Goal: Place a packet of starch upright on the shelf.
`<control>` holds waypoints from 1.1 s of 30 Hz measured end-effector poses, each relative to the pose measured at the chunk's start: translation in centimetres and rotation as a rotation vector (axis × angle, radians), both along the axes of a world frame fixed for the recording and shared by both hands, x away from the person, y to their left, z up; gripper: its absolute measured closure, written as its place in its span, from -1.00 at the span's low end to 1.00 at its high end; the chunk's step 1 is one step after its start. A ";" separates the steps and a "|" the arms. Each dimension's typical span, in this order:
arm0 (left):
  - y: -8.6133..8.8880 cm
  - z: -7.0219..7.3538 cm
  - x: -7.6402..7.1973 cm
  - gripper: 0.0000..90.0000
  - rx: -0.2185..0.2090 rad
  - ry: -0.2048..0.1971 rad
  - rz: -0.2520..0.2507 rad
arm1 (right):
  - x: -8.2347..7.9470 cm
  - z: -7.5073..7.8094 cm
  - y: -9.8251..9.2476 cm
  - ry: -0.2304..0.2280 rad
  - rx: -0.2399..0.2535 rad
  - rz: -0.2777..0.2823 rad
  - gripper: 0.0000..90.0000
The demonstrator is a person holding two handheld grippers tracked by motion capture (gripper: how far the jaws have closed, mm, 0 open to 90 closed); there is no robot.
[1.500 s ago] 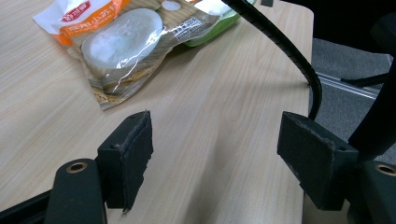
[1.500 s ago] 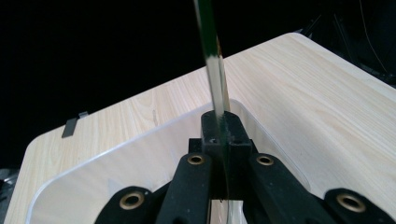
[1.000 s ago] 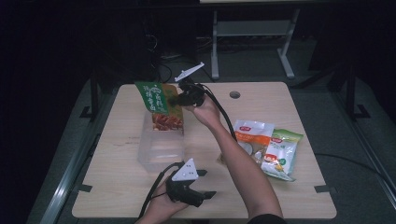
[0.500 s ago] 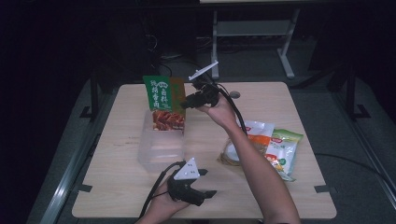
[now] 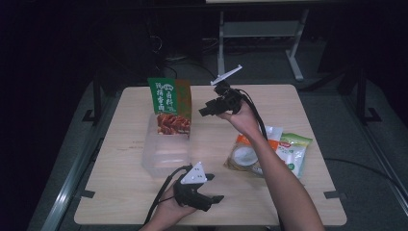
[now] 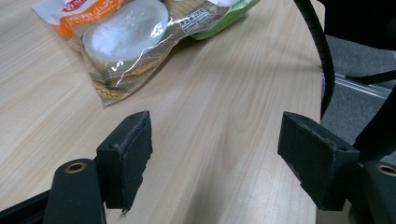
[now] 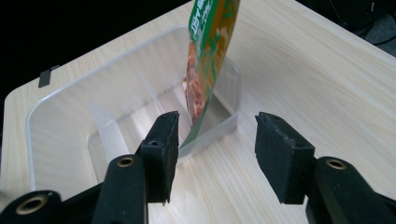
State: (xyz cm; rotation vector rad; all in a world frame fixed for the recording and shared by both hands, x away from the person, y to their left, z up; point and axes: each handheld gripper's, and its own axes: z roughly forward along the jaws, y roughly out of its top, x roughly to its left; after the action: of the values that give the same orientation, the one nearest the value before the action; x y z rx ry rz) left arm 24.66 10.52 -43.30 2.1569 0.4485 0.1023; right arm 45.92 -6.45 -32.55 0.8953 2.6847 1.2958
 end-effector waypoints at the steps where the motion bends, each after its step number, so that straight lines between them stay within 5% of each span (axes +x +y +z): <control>1: 0.0 0.0 0.0 -0.43 0.000 0.001 0.000 | -0.1 0.0 -0.3 -0.005 -0.007 0.002 0.05; 16: -0.2 -0.2 0.2 -0.47 -0.008 0.009 0.014 | -2.1 -0.3 -4.7 0.032 -0.008 -0.048 -0.11; 33: -1.2 0.4 1.0 -0.50 -0.010 0.017 0.031 | -6.5 -1.4 -10.5 0.062 -0.020 -0.111 -0.22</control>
State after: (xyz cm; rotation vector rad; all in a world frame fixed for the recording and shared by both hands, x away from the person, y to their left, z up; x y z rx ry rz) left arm 25.61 9.27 -42.94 2.1426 0.4919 0.0986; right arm 39.40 -17.00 -34.00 1.0823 2.6448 1.2373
